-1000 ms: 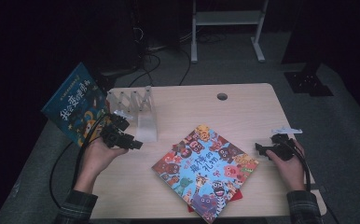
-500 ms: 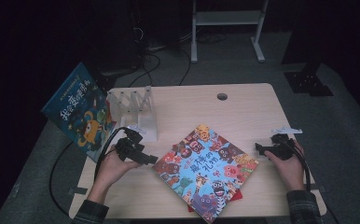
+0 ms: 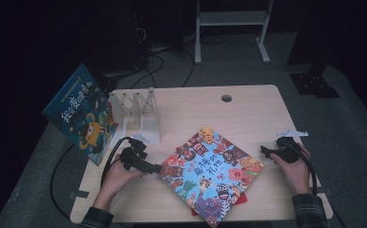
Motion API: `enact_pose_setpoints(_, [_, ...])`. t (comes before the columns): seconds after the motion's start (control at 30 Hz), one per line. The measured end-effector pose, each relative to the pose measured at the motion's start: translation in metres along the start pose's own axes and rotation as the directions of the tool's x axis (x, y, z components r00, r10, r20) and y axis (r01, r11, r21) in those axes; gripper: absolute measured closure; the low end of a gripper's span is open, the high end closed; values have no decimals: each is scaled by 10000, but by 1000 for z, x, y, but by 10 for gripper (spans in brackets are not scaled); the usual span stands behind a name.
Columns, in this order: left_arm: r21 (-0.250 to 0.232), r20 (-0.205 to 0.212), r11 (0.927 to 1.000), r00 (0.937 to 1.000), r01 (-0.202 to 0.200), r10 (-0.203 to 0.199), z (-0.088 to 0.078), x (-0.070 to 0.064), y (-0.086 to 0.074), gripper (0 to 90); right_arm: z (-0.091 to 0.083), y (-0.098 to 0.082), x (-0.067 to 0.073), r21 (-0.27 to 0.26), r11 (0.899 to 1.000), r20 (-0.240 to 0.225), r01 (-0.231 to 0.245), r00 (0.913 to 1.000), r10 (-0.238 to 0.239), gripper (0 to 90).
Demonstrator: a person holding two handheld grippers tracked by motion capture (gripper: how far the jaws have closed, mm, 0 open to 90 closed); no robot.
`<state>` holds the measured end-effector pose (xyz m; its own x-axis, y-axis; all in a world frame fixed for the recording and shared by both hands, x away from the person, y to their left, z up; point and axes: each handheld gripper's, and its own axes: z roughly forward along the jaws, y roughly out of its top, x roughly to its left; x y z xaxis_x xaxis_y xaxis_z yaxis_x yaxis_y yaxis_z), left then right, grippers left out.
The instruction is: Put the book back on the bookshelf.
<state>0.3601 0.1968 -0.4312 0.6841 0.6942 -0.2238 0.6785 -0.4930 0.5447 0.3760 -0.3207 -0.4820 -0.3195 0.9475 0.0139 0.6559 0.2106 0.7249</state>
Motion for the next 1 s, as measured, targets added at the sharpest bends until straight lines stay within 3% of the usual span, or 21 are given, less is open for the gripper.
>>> enact_pose_setpoints(0.23, [-260, -95, 9992, 9995, 290, -292, -1, 8, -3, 201, -13, 1, 7, 91, 9996, -353, 269, 9990, -265, 502])
enact_pose_setpoints(0.3, [-217, -46, 9992, 9994, 342, -343, -1, 9, -3, 301, -16, 2, 8, 43, 9996, -411, 264, 9988, -262, 518])
enact_pose_setpoints(0.33, [-6, 259, 9986, 9983, 522, -521, 0, 11, -3, 356, -21, 2, 9, -16, 9998, -552, 182, 9983, -183, 586])
enact_pose_setpoints(0.4, [-28, 537, 9965, 9951, 837, -834, 0, 12, -2, 420, -25, 1, 10, -27, 9999, -701, 115, 9975, -117, 636])
enact_pose_setpoints(0.43, [-28, 537, 9965, 9951, 837, -834, 0, 12, -2, 486, -25, 1, 10, -27, 9999, -701, 115, 9975, -117, 636])
enact_pose_setpoints(0.47, [4, 267, 9968, 9964, 800, -800, 1, 11, -2, 522, -30, -1, 12, -49, 10000, -858, 31, 9963, -35, 702])
enact_pose_setpoints(0.6, [176, 280, 9960, 9957, 877, -882, 1, 11, -2, 666, -37, -4, 15, -30, 9997, -1305, -227, 9912, 221, 799])
enact_pose_setpoints(0.83, [332, 300, 9957, 9957, 870, -880, 0, 9, -2, 837, -54, -12, 21, -160, 9997, -1940, -196, 9809, 161, 876])
enact_pose_setpoints(1.0, [486, 395, 9966, 9968, 670, -689, 2, 7, -2, 899, -63, -16, 26, -40, 9998, -2147, -188, 9765, 175, 894])
